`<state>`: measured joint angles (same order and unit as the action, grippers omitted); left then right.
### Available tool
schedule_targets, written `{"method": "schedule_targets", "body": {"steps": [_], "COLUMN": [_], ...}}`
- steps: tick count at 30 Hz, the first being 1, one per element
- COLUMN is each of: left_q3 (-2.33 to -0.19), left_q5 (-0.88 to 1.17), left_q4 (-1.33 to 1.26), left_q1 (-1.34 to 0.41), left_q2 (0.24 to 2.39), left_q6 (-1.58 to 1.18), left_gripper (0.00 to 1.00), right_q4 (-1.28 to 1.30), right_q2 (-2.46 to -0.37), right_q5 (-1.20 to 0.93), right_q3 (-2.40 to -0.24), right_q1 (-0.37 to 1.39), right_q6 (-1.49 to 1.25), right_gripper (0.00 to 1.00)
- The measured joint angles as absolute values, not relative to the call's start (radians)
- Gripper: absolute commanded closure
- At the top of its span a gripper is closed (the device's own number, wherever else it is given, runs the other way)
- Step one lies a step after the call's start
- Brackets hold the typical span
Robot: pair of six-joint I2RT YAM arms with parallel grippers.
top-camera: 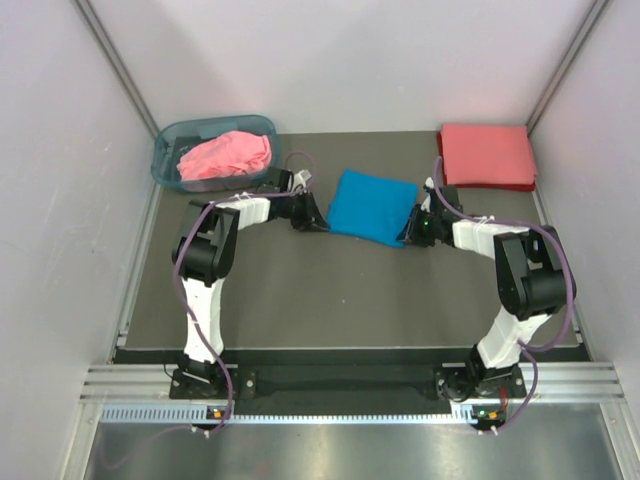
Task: Fold and stack the t-shirts
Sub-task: Fold the tshirt
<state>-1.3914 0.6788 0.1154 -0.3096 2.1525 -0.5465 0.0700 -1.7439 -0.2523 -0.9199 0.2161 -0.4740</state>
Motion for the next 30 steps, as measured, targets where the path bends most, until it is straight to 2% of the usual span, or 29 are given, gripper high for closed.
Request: {"method": "schedule_targets", "body": {"steps": [1,2,10,11,14,16,17,23,25,30], "left_q3": [-1.391,-1.391,-1.346,-1.332,-1.304,-1.304,-1.304,-1.333,-1.353,-1.38], "left_q5": [0.675,0.667,0.628,0.618,0.603,0.605,0.606,0.622,0.629,0.639], "left_q4": [0.118,0.122,0.147,0.155,0.173,0.175,0.173,0.167,0.164,0.155], "left_q1": [-0.31,-0.31,-0.31,-0.31,-0.31,-0.31,-0.31,-0.334,-0.35,-0.375], "left_q2": [2.152,2.152,2.113,2.098,2.053,2.028,2.02,2.017,2.033,2.094], "left_q6": [-0.544,-0.538,-0.521,-0.521,-0.52,-0.52,-0.52,-0.499,-0.492,-0.48], "left_gripper": [0.98,1.0,1.0,0.99,0.81,0.76,0.75,0.75,0.75,0.76], "right_q4": [0.061,0.053,0.026,0.024,0.02,0.019,0.02,0.028,0.033,0.048], "right_q2": [-1.744,-1.742,-1.722,-1.717,-1.708,-1.707,-1.707,-1.693,-1.686,-1.684], "right_q5": [-0.255,-0.256,-0.257,-0.257,-0.258,-0.261,-0.263,-0.279,-0.284,-0.289], "right_q3": [-0.914,-0.909,-0.876,-0.87,-0.858,-0.857,-0.857,-0.849,-0.844,-0.844], "right_q1": [0.216,0.216,0.216,0.216,0.216,0.216,0.216,0.216,0.216,0.213], "right_q6": [-0.474,-0.473,-0.462,-0.459,-0.453,-0.451,-0.448,-0.444,-0.441,-0.434], "right_gripper": [0.81,0.83,0.85,0.85,0.81,0.78,0.74,0.68,0.68,0.75]}}
